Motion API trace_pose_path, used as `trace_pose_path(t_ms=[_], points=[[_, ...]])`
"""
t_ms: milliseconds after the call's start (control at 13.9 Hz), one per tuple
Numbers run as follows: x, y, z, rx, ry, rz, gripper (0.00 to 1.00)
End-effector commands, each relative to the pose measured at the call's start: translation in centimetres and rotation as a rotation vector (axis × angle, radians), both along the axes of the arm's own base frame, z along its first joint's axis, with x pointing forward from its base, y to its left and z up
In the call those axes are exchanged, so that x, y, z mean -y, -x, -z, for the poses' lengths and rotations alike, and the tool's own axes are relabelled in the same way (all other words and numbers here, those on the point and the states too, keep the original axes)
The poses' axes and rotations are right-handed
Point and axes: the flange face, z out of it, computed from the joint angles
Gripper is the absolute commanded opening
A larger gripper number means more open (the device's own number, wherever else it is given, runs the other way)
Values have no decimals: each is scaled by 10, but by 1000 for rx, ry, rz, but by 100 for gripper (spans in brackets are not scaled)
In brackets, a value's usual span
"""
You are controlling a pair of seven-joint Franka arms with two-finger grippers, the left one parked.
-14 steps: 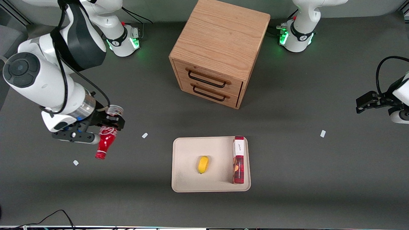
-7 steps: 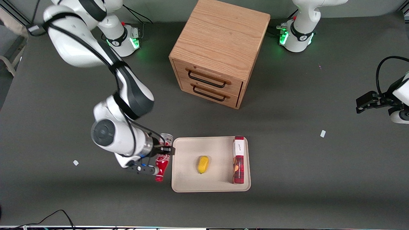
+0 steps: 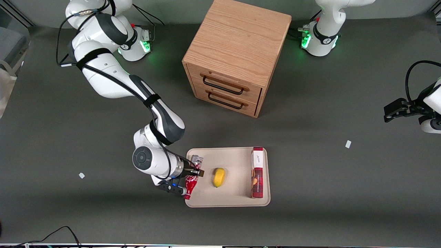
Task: Place coke bottle on tray
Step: 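Carry the held bottle over to the cream tray beside the lemon, then lower the bottle onto the tray and open the right gripper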
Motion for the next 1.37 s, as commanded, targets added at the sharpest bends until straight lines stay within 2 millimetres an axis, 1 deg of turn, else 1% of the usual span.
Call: trace_pose_path(t_ms=[0, 72, 144, 216, 288, 721, 937, 1009, 1081, 1153, 1225, 1297], points=[[-7, 1, 2, 23, -14, 27, 0], [-6, 2, 4, 21, -14, 29, 0], [-6, 2, 7, 18, -13, 29, 15], [-5, 3, 11, 13, -9, 28, 83], [-3, 2, 11, 18, 1, 26, 100], [-2, 3, 16, 31, 31, 2, 100], [-2, 3, 14, 33, 31, 2, 100], [-3, 3, 11, 37, 30, 3, 100], [-2, 1, 1, 46, 31, 1, 100], [-1, -1, -20, 58, 37, -4, 100], [-1, -1, -48, 57, 52, -16, 100], [5, -1, -85, 58, 68, -21, 100]])
